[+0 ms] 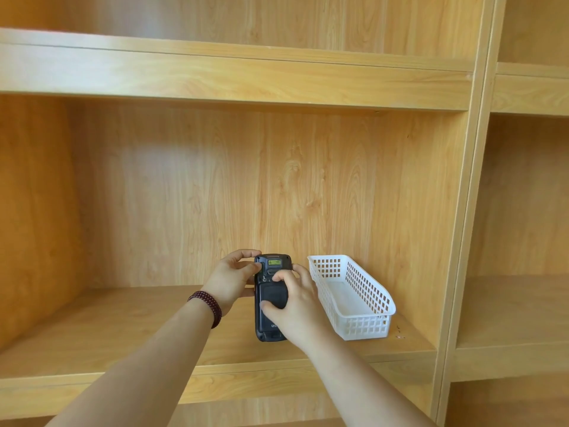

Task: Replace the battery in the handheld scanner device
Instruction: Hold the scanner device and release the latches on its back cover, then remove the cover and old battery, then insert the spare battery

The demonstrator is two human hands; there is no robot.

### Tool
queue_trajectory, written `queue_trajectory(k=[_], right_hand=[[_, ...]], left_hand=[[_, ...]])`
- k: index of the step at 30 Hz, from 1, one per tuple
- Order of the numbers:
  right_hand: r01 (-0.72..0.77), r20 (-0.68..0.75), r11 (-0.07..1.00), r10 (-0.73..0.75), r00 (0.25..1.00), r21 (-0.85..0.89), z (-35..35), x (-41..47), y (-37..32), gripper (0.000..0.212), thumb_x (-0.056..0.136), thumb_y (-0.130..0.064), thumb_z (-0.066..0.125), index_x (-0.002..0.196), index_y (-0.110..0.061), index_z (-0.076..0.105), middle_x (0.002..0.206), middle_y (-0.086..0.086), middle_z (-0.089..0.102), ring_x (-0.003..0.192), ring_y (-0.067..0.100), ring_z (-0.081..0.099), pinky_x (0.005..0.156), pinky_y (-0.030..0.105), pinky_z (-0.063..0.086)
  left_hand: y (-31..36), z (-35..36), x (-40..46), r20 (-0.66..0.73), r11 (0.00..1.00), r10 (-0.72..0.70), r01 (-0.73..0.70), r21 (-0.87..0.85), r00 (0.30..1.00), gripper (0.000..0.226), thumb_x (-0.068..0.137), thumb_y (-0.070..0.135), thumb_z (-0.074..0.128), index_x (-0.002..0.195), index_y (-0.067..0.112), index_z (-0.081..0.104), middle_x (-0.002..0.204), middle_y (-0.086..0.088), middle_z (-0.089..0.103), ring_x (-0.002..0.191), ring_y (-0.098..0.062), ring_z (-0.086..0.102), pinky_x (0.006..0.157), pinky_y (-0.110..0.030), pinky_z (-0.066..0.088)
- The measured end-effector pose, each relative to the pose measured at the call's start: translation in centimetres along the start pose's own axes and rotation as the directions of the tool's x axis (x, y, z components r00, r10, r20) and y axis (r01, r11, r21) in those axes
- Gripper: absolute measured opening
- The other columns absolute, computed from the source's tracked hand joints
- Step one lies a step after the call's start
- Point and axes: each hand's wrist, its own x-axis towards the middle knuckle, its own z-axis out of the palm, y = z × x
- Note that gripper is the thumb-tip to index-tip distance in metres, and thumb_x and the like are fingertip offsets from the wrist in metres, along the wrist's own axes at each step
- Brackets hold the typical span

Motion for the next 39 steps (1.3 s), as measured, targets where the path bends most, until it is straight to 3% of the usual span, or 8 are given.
queue_trajectory(k=[6, 15, 26, 29, 31, 33, 35, 39], right_hand=[[-0.042, -0.11, 0.995, 0.032, 0.993, -0.093, 2.3, 1.2, -0.7, 0.05, 0.07, -0.048, 0.07, 0.106, -0.032, 0.04, 0.122, -0.006, 0.033, 0.109, 0.02, 0.048, 0.082, 0.034, 0.052], [-0.02, -0.38, 0.947, -0.109, 0.919, -0.32, 4.0, 0.2, -1.1, 0.058, 0.063, -0.052, 0.071, 0.107, -0.028, 0.043, 0.103, 0.0, 0.046, 0.088, 0.021, 0.05, 0.07, 0.032, 0.05], [0.076, -0.499, 0.994, -0.104, 0.861, -0.076, 3.2, 0.1, -1.6, 0.053, 0.073, -0.036, 0.074, 0.118, -0.024, 0.048, 0.119, 0.0, 0.049, 0.103, 0.015, 0.049, 0.081, 0.028, 0.05], [-0.008, -0.41, 0.996, 0.046, 0.911, 0.092, 0.9, 1.9, -1.7, 0.052, 0.078, -0.038, 0.072, 0.124, -0.023, 0.051, 0.118, -0.008, 0.047, 0.107, 0.004, 0.04, 0.083, 0.018, 0.037], [-0.154, -0.26, 0.98, 0.181, 0.948, 0.123, 0.2, 2.8, -0.7, 0.051, 0.079, -0.04, 0.069, 0.125, -0.025, 0.053, 0.114, -0.007, 0.056, 0.104, 0.011, 0.056, 0.072, 0.015, 0.042], [-0.274, -0.109, 0.955, 0.286, 0.952, 0.111, 0.3, 2.8, 0.3, 0.044, 0.08, -0.038, 0.067, 0.121, -0.025, 0.058, 0.096, -0.003, 0.068, 0.072, 0.011, 0.07, 0.051, 0.015, 0.046], [-0.381, 0.009, 0.924, 0.381, 0.925, 0.042, 0.8, 2.1, 1.3, 0.04, 0.081, -0.035, 0.066, 0.119, -0.024, 0.061, 0.079, -0.004, 0.069, 0.056, 0.008, 0.065, 0.053, 0.024, 0.054], [-0.373, -0.01, 0.889, 0.384, 0.923, -0.266, 2.4, 1.4, 3.4, 0.039, 0.077, -0.038, 0.063, 0.111, -0.019, 0.067, 0.095, 0.004, 0.07, 0.087, 0.023, 0.066, 0.072, 0.035, 0.059]], left_hand=[[-0.3, -0.2, 0.5, -0.041, 1.0, 0.011, -0.01, 0.01, 0.999, 0.019, 0.094, 0.003, 0.056, 0.108, 0.014, 0.063, 0.095, -0.016, 0.072, 0.078, -0.024, 0.068, 0.06, -0.033, 0.058], [-0.4, -0.8, 1.3, -0.079, 1.0, 0.004, -0.004, 0.004, 0.997, 0.019, 0.094, 0.003, 0.055, 0.108, 0.013, 0.062, 0.094, -0.015, 0.072, 0.075, -0.023, 0.067, 0.062, -0.035, 0.059], [-1.0, -1.2, 1.6, -0.063, 1.0, -0.005, 0.005, 0.007, 0.998, 0.019, 0.095, 0.004, 0.055, 0.11, 0.012, 0.061, 0.091, -0.014, 0.071, 0.076, -0.024, 0.065, 0.06, -0.032, 0.059], [-1.1, -1.7, 1.4, -0.064, 1.0, -0.008, 0.009, 0.017, 0.998, 0.02, 0.095, 0.004, 0.055, 0.111, 0.013, 0.061, 0.092, -0.012, 0.071, 0.078, -0.023, 0.067, 0.062, -0.033, 0.059], [-1.0, -2.2, 1.3, -0.076, 1.0, -0.005, 0.006, 0.022, 0.997, 0.02, 0.095, 0.005, 0.055, 0.111, 0.014, 0.061, 0.093, -0.012, 0.072, 0.079, -0.023, 0.067, 0.065, -0.036, 0.059], [-0.9, -2.7, 1.2, -0.089, 1.0, 0.0, 0.002, 0.027, 0.996, 0.019, 0.096, 0.004, 0.054, 0.111, 0.014, 0.06, 0.094, -0.011, 0.072, 0.08, -0.023, 0.067, 0.067, -0.037, 0.059], [-0.6, -3.2, 1.1, -0.098, 1.0, 0.003, 0.0, 0.025, 0.995, 0.019, 0.096, 0.004, 0.053, 0.111, 0.013, 0.06, 0.095, -0.012, 0.071, 0.08, -0.024, 0.066, 0.068, -0.037, 0.059], [-0.3, -3.4, 1.1, -0.1, 1.0, 0.004, -0.003, 0.016, 0.995, 0.02, 0.096, 0.004, 0.053, 0.113, 0.013, 0.06, 0.097, -0.013, 0.071, 0.081, -0.024, 0.065, 0.071, -0.039, 0.06]])
